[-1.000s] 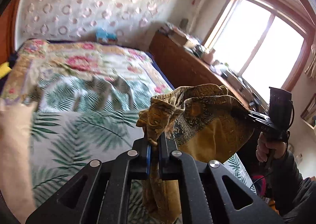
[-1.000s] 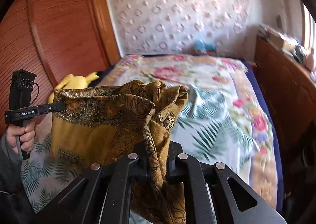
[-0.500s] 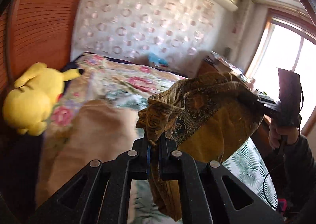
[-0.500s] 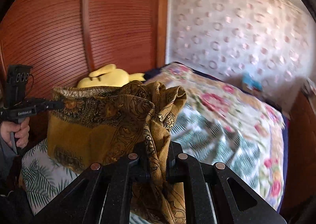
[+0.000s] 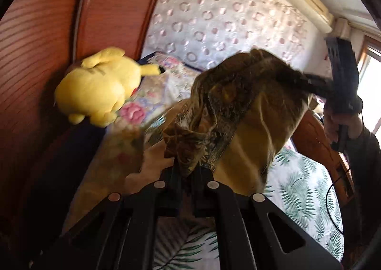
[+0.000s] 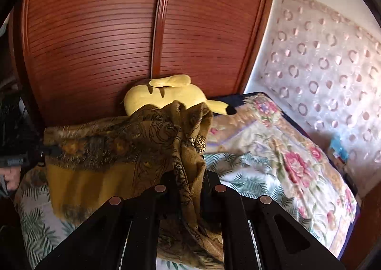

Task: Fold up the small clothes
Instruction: 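Carry the folded shirt with both grippers toward the yellow plush toy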

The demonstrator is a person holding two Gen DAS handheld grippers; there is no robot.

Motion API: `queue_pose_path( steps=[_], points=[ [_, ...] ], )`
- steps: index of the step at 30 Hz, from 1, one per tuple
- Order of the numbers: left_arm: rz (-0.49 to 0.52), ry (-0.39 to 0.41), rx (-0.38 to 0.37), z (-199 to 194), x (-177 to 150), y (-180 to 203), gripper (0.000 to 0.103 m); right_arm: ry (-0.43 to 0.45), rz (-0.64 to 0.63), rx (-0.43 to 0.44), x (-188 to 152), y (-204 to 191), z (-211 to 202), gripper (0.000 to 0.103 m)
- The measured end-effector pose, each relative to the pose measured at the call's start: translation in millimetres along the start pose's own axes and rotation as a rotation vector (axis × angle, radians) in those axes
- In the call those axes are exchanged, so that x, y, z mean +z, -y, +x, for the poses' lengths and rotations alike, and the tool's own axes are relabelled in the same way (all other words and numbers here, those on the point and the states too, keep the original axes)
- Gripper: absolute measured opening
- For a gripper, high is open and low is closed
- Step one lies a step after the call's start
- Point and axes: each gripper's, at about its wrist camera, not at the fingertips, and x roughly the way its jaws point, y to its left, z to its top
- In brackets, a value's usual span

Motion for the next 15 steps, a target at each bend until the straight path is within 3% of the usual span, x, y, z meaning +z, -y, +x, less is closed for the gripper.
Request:
queue_pose_path(
  steps=[8, 10, 12, 15],
  points=[
    [-0.031, -0.054, 0.065, 14, -18, -25, 0.006, -0.031, -0.020, -0.001, 32, -12, 63, 0.012],
    [-0.037, -0.066, 0.069, 16, -22, -27, 0.006, -0.057, 0.025, -0.030, 36, -12, 73, 0.022],
    [-0.035, -0.072, 0.079, 18, -24, -27, 0.006, -0.068, 0.062, -0.080, 40, -6, 82, 0.050],
    [-0.049, -0.065, 0.087, 16, -23, -30, 0.007, -0.063, 0.088, -0.118, 42, 2, 86, 0.053]
  ],
)
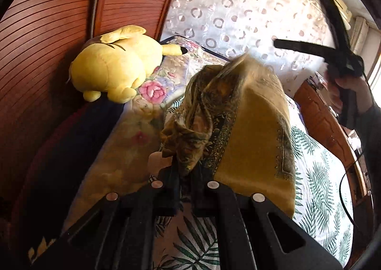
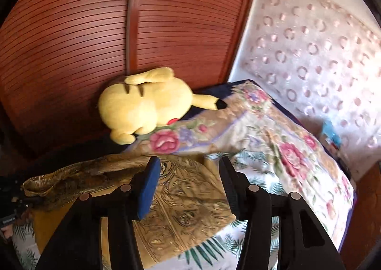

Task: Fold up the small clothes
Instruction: 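Carry the folded shirt with both grippers toward the yellow plush toy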

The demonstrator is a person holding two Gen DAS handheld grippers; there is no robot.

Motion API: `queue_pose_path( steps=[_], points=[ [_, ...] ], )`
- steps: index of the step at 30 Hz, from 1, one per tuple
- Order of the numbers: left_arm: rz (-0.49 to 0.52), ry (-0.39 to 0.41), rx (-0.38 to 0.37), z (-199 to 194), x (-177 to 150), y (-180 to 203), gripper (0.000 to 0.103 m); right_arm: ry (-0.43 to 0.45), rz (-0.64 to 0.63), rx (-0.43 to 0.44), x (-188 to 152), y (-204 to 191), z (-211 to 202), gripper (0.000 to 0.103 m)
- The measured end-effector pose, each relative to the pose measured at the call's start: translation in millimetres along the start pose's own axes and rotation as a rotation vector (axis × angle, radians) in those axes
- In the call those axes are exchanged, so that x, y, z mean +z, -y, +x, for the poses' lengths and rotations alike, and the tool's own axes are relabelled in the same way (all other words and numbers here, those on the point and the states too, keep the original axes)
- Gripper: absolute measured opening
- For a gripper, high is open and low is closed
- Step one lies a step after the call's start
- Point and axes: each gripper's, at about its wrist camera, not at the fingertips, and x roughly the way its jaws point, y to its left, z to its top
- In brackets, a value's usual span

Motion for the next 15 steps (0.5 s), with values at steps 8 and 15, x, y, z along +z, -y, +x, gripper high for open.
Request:
queue_pose_path(
  steps=[8, 15],
  points=[
    [0.054, 0.014, 0.029, -6, 6, 5, 0.044, 0.016, -0.018, 0.076, -40, -34, -14, 0.053],
    [0.133, 0.066, 0.068, -25, 12, 19, 0.088, 0.003, 0.072, 0.169, -88, -42, -22, 0.053]
  ],
)
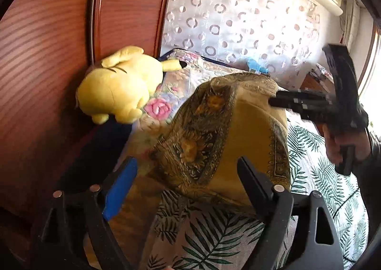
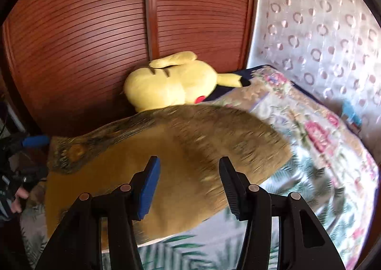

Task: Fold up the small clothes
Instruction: 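Carry the folded shirt with both grippers toward the yellow plush toy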

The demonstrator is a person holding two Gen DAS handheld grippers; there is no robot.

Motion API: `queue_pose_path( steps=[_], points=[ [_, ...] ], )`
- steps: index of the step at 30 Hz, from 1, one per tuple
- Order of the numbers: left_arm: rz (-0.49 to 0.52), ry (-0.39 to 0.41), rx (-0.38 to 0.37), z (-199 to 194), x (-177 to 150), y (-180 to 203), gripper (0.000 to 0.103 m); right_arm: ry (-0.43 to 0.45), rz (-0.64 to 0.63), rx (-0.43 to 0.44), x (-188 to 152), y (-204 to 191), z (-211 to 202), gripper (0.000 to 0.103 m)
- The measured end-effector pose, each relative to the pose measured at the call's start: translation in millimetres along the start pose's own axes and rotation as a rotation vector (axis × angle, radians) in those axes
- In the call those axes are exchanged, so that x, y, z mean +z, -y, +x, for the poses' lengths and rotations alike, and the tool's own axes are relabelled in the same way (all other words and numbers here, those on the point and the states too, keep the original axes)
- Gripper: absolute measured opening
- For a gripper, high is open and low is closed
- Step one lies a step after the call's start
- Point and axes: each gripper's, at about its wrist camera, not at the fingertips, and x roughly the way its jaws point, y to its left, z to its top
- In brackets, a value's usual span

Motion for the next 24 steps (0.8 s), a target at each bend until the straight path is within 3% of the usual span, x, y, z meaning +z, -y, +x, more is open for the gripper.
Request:
queue_pose_path(
  steps=[5, 13, 19, 24],
  points=[
    [0.017, 0.027, 0.011, -10, 7, 5, 0.088, 0.017, -0.009, 0.093, -15, -22, -3, 0.053],
    [0.056, 0.061, 0.009, -29, 13, 22, 0.088, -0.019, -0.002, 0.042, -36, -8, 20, 0.053],
    [0.095, 0.084, -0.011, -45, 13, 41, 0.088, -0.010, 0.028, -0.002, -37, -17, -16, 0.053],
    [0.131, 0.100, -0.038, -55, 9, 62, 0.088, 0.046, 0.080, -0.041, -60, -25, -67, 0.053]
  ],
)
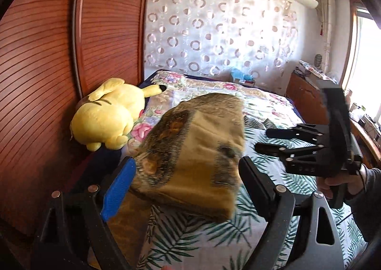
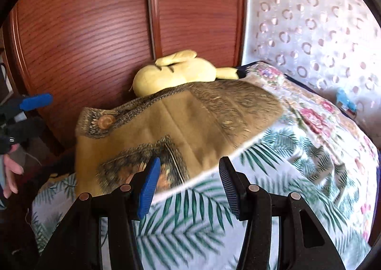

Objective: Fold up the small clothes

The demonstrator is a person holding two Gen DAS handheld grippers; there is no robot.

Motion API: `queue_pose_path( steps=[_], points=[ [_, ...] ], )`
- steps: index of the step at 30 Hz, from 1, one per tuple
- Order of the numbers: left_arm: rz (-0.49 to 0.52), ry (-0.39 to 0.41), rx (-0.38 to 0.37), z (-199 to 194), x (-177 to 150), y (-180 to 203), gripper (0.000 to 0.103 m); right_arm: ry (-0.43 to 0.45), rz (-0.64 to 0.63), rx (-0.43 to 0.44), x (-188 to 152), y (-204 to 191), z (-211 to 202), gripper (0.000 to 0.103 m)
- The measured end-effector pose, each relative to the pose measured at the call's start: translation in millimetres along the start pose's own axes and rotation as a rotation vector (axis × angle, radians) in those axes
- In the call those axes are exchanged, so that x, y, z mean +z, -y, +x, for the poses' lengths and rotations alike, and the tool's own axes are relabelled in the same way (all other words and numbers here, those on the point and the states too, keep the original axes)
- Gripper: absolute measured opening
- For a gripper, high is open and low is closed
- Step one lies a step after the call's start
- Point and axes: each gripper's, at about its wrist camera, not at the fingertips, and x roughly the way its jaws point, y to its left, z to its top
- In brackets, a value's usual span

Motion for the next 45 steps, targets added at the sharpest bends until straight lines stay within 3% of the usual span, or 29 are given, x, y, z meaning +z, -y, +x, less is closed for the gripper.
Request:
queue_pose_path(
  steps=[8, 12, 19, 32, 38, 45],
  points=[
    [0.068, 0.034, -0.080, -9, -3, 45, 0.088, 0.083, 0.101, -0.108, -49, -2, -79, 0.066],
    [0.102, 0.038, -0.107, -14, -8, 67, 0.088, 0.107, 0.154, -0.168, -72, -8, -110, 0.081],
    [0.130, 0.030, -0.148, -19, -16, 96, 0.088, 0.141, 0.230, -0.272, -108, -27, -150, 0.083],
    [0.201, 0.101, -0.172, -49, 4, 159, 0.088, 0.352, 0.370, -0.496, -140, -63, -265, 0.083],
    [0.222, 0.143, -0.205, -67, 12, 180, 0.088, 0.395, 0.390, -0.541, -147, -71, -280, 0.083],
    [0.227, 0.158, -0.210, -75, 12, 188, 0.088, 0.399, 0.399, -0.579, -149, -78, -259, 0.083]
  ],
)
